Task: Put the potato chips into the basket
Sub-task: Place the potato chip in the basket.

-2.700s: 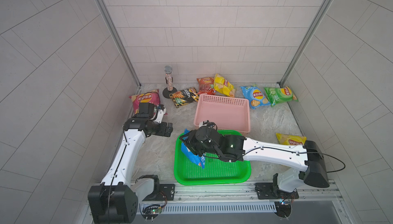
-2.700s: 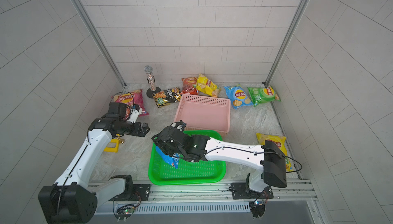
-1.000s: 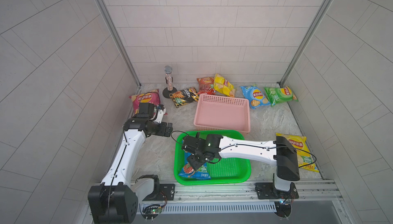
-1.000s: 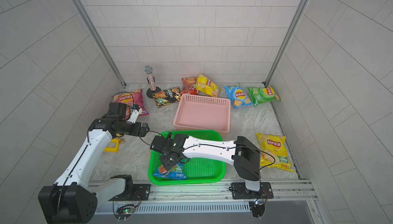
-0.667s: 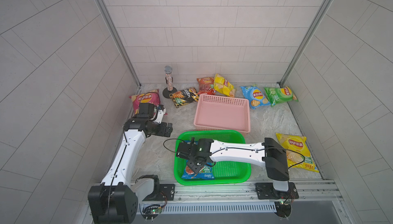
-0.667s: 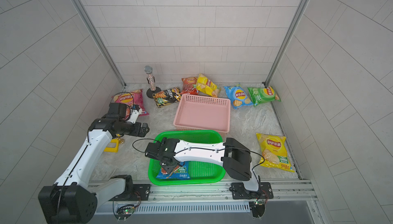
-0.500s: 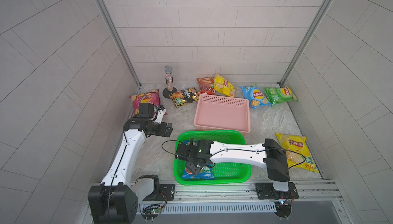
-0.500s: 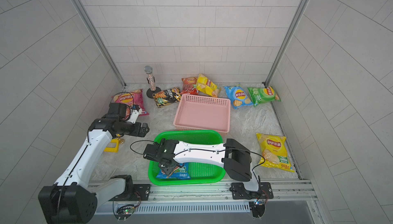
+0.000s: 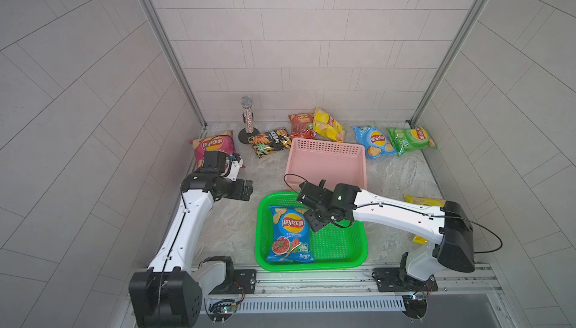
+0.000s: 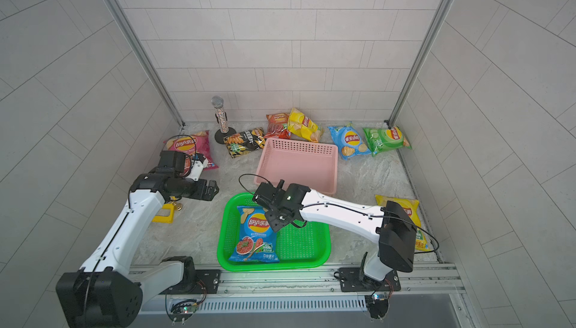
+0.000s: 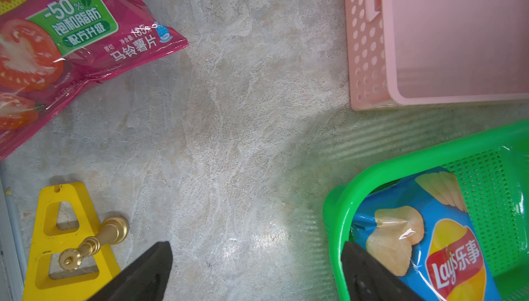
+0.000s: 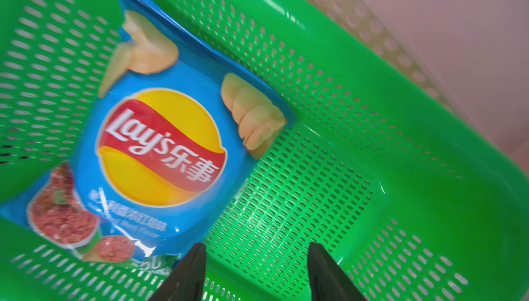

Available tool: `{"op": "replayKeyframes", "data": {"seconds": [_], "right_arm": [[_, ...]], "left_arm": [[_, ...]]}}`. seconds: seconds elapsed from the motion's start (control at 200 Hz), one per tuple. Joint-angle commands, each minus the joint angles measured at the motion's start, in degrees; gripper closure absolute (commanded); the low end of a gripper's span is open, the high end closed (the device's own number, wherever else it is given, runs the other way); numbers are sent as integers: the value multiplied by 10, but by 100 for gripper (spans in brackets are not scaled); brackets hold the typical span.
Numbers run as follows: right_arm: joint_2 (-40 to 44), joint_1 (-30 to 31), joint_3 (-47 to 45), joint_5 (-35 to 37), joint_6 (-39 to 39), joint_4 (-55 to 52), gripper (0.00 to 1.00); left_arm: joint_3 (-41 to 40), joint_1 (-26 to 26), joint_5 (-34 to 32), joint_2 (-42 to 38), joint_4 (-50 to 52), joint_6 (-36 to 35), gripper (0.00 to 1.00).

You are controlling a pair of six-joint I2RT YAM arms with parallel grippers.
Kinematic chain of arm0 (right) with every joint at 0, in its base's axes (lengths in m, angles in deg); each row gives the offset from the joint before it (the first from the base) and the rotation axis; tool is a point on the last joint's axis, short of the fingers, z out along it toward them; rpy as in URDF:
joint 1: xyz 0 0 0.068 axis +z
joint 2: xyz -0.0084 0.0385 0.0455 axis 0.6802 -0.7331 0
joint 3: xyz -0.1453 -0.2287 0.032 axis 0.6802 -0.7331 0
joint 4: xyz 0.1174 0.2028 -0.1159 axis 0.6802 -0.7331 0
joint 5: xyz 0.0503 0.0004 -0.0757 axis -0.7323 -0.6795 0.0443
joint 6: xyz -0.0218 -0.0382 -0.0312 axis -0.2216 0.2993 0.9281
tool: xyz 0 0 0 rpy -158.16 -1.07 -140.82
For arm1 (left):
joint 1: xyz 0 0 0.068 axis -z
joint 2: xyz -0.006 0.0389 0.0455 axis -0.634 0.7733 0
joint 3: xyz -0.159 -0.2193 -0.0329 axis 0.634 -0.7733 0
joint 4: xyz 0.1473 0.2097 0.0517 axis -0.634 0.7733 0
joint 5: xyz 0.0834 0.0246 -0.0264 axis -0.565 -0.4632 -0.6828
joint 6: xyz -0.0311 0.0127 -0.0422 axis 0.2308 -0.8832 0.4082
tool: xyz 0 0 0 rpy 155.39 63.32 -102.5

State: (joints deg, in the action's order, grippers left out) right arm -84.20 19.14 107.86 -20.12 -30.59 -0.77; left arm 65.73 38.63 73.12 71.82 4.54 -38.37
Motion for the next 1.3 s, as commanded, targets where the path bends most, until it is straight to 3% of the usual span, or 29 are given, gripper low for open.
{"op": "replayKeyframes", "data": {"seconds": [0.0, 0.34, 0.53, 0.735, 0.891, 1.111, 1.296], "right_arm": [[-22, 4, -15, 24, -8, -10, 39], [-118, 26, 2, 2, 0, 28, 39], [-129, 40, 27, -26, -4, 50, 39], [-124, 38, 27, 19, -6, 6, 38], [-75, 21, 7, 51, -11, -31, 37], [62, -28, -14, 71, -11, -69, 35], [191, -137, -26, 88, -6, -91, 34]], "left_arm": [[-7, 1, -1, -4, -3, 1, 0], [-7, 2, -4, -4, -5, 2, 0], [-7, 1, -4, -4, -4, 2, 0], [-8, 1, -4, -6, -4, 1, 0], [-7, 2, -2, -4, -5, 2, 0], [-8, 2, 0, -6, -5, 1, 0], [-8, 1, -1, -7, -4, 1, 0]]}}
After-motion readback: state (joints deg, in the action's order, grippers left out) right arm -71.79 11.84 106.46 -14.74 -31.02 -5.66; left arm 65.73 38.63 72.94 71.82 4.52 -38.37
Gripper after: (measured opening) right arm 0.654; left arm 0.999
